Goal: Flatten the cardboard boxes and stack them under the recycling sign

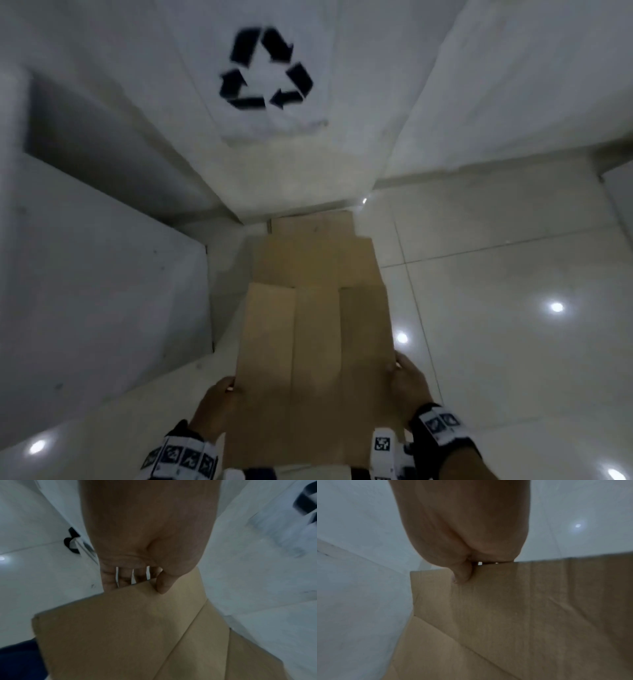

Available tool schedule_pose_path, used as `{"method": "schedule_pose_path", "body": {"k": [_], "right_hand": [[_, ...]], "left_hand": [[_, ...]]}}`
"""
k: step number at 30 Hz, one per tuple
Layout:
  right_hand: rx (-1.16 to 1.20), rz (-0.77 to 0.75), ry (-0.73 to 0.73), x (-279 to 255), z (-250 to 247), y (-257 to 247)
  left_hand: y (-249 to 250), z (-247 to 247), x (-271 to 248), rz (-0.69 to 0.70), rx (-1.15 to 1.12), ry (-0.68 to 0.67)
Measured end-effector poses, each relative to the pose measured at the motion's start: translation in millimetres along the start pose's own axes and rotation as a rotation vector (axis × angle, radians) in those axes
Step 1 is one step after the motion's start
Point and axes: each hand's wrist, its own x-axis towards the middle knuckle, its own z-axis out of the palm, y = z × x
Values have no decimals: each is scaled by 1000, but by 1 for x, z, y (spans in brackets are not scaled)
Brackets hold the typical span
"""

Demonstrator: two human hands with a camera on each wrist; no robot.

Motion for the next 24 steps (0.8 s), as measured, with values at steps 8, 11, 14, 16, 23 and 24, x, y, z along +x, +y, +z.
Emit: {"method": "schedule_pose_path", "body": {"k": [8,11,14,16,23,24], "right_hand": [[-69,-93,16,201,38,40],[-105,-139,8,263,59,62],[-109,-156,34,314,81,78],[-122,-160,45,339,95,81],[-108,-142,232,382,111,84],[-125,-150,231,384,108,84]], "left_hand": [[-25,100,188,78,-19,110],[-23,124,244,71,28,166],[-20,140,288,90,-22,205],[-15,145,311,97,-77,249],[10,149,358,39,-99,215],[12,148,360,37,-98,209]]}}
